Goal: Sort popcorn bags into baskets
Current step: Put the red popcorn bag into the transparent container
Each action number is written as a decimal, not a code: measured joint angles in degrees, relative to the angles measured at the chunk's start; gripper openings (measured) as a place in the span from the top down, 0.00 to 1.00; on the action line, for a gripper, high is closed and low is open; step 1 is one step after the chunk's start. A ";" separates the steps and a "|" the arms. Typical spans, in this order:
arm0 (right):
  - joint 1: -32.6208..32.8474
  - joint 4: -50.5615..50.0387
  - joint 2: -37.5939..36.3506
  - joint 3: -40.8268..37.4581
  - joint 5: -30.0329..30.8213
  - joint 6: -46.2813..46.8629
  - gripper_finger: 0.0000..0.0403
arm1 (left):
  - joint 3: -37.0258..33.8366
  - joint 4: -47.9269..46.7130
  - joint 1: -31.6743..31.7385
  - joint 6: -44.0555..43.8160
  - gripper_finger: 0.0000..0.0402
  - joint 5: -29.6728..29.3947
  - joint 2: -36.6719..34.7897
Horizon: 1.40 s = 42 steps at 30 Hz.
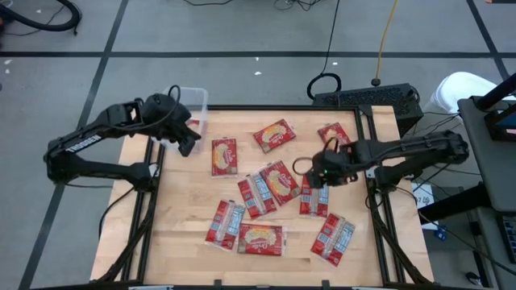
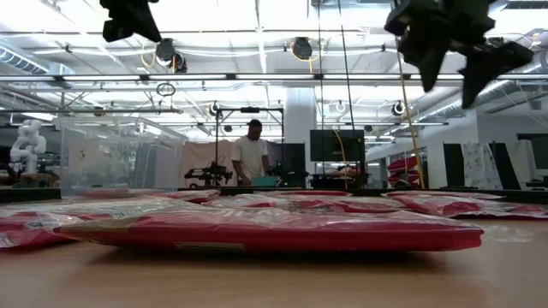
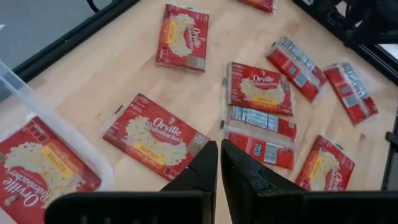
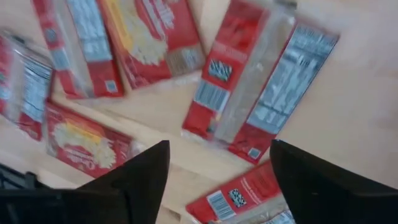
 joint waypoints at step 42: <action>-12.09 45.21 26.38 -11.88 -4.56 -29.97 0.50 | -9.12 32.00 -20.76 -13.81 0.94 -4.98 5.41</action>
